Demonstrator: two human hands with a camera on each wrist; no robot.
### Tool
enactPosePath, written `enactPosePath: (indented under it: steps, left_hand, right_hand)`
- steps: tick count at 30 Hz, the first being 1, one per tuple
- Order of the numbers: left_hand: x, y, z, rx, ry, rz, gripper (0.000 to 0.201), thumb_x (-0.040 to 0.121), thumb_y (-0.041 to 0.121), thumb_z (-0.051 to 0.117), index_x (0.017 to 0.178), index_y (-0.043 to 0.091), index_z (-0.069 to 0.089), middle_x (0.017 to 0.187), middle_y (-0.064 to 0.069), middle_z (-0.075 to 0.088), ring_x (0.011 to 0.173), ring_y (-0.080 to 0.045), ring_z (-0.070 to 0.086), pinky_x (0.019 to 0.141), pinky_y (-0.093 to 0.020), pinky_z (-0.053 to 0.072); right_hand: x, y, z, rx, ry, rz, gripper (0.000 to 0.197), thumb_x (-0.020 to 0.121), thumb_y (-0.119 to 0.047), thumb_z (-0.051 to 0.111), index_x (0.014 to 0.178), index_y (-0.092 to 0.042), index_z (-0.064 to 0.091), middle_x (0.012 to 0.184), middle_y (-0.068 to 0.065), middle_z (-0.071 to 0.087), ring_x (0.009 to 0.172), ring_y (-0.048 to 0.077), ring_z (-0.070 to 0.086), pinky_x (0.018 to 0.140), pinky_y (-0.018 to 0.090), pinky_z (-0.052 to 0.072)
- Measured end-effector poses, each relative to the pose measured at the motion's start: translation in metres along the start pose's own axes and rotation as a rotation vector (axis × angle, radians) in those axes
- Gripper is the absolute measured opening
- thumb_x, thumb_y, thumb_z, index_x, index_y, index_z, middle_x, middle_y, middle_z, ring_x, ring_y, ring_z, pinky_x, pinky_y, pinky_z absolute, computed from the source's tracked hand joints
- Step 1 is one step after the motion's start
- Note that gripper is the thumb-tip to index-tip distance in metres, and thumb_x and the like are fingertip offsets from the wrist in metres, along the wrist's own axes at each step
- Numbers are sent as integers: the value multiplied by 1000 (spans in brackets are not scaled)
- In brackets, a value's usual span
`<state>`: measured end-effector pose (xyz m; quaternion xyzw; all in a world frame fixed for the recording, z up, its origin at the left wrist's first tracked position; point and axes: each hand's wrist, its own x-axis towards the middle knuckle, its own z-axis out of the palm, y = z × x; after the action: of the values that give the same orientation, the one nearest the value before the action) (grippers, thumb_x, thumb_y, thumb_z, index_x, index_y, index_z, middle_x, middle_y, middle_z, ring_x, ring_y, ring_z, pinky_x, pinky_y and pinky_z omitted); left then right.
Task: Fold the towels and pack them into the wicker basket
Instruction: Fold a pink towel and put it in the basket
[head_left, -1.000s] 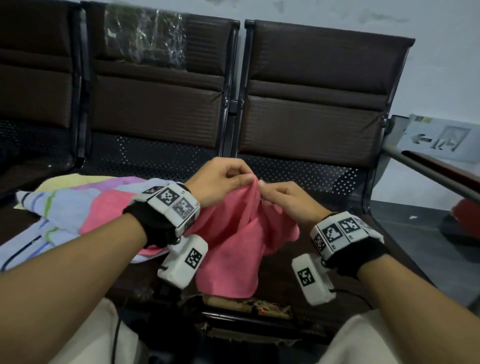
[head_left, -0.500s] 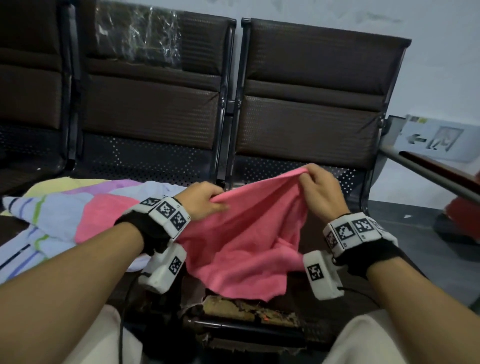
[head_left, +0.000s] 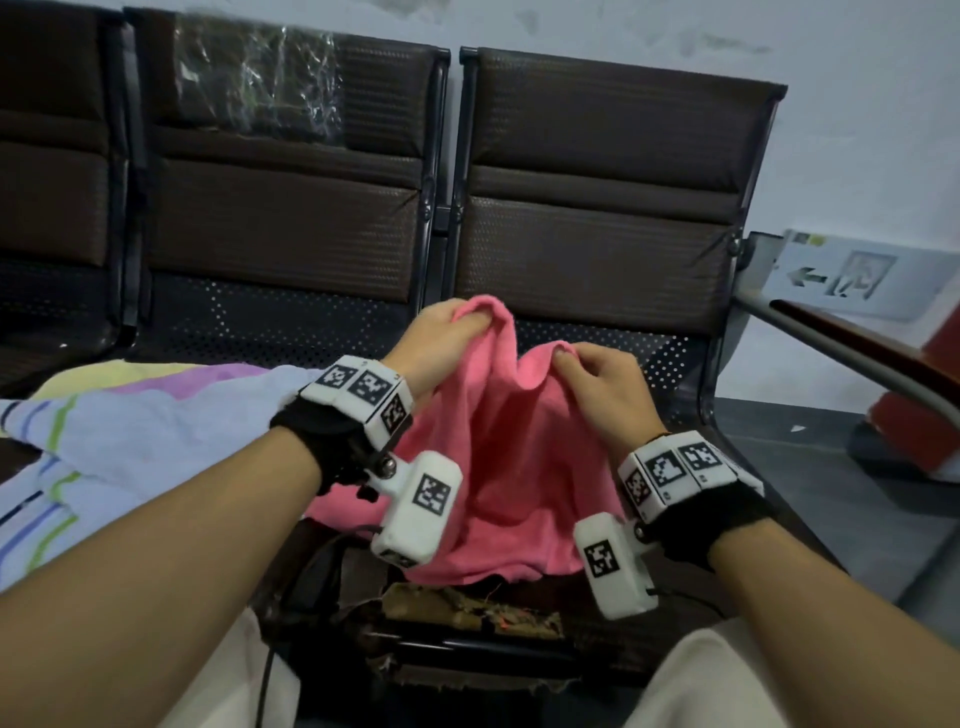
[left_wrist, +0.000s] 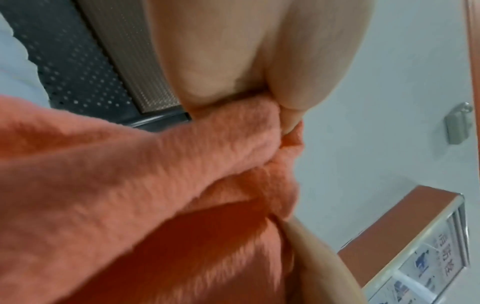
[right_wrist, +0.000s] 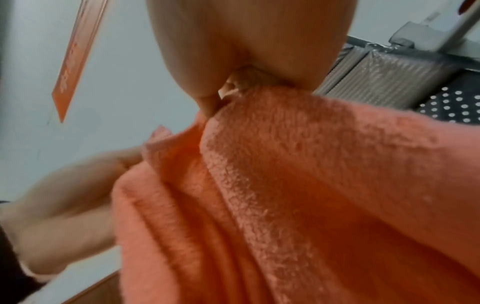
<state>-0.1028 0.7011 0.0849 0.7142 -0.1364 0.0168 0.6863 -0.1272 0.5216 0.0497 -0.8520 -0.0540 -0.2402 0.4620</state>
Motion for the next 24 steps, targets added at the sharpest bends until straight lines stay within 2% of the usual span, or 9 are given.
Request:
enactPosePath:
  steps: [2, 5, 7, 9, 12, 14, 18, 21, 24]
  left_hand:
    - [-2, -6, 9, 1, -21, -38, 8, 86, 10, 64, 93, 11, 61, 89, -6, 63, 84, -15, 58, 80, -27, 46]
    - [-7, -24, 16, 200, -154, -52, 46, 75, 18, 78, 113, 9, 55, 100, -1, 62, 89, -9, 59, 83, -19, 48]
    - [-11, -29, 19, 244, -263, -33, 28, 79, 20, 74, 100, 10, 60, 85, -1, 64, 73, -7, 60, 70, -17, 50]
    - [-11, -31, 19, 289, -277, -8, 14, 86, 21, 67, 78, 12, 61, 70, -1, 63, 62, -8, 58, 66, -23, 49]
    - [-4, -32, 12, 258, -153, -11, 25, 91, 16, 59, 66, 15, 55, 64, 0, 60, 59, -9, 55, 71, -28, 45]
    - [1, -33, 6, 207, -78, -13, 26, 92, 14, 57, 66, 14, 52, 69, -7, 58, 66, -18, 53, 75, -33, 43]
    - [9, -29, -7, 138, 69, -11, 24, 94, 18, 54, 71, 12, 56, 81, -14, 57, 78, -21, 53, 84, -45, 49]
    - [17, -27, -21, 102, 209, 2, 24, 93, 21, 55, 80, 2, 62, 84, -13, 59, 81, -20, 54, 91, -49, 47]
    - [23, -30, -40, 137, 341, -8, 26, 92, 24, 54, 69, 11, 56, 83, -13, 60, 80, -21, 55, 91, -48, 48]
  right_hand:
    - [-1, -1, 0, 108, -2, 54, 27, 92, -20, 57, 69, -15, 69, 63, -11, 63, 63, -1, 53, 64, 24, 44]
    - [-4, -1, 1, 214, -65, 127, 25, 90, -15, 58, 72, -25, 72, 70, -14, 70, 70, -3, 61, 69, 16, 49]
    - [-5, 1, 2, 229, -103, 129, 23, 91, -13, 57, 78, -24, 73, 78, -10, 72, 78, 2, 64, 76, 19, 51]
    - [-5, 3, 2, 229, -135, 120, 19, 93, -13, 56, 88, -21, 72, 85, -6, 72, 79, 1, 64, 79, 18, 50]
    - [-6, 8, 3, 268, -180, 133, 8, 93, -14, 59, 92, -15, 67, 80, -1, 68, 68, -2, 61, 70, 16, 49]
    - [-7, 13, 3, 258, -263, 160, 8, 86, -17, 68, 94, -15, 65, 82, 1, 68, 73, 5, 63, 73, 23, 52]
    - [-14, 30, 9, 4, -639, 209, 27, 75, -17, 79, 99, -13, 69, 92, 1, 73, 82, 13, 67, 82, 36, 55]
    - [-17, 44, 13, -303, -793, 199, 15, 74, -23, 79, 88, -19, 73, 85, 0, 74, 77, 12, 67, 79, 36, 58]
    - [-15, 49, 10, -333, -795, 245, 9, 78, -24, 75, 71, -21, 70, 71, -1, 71, 67, 9, 65, 72, 33, 56]
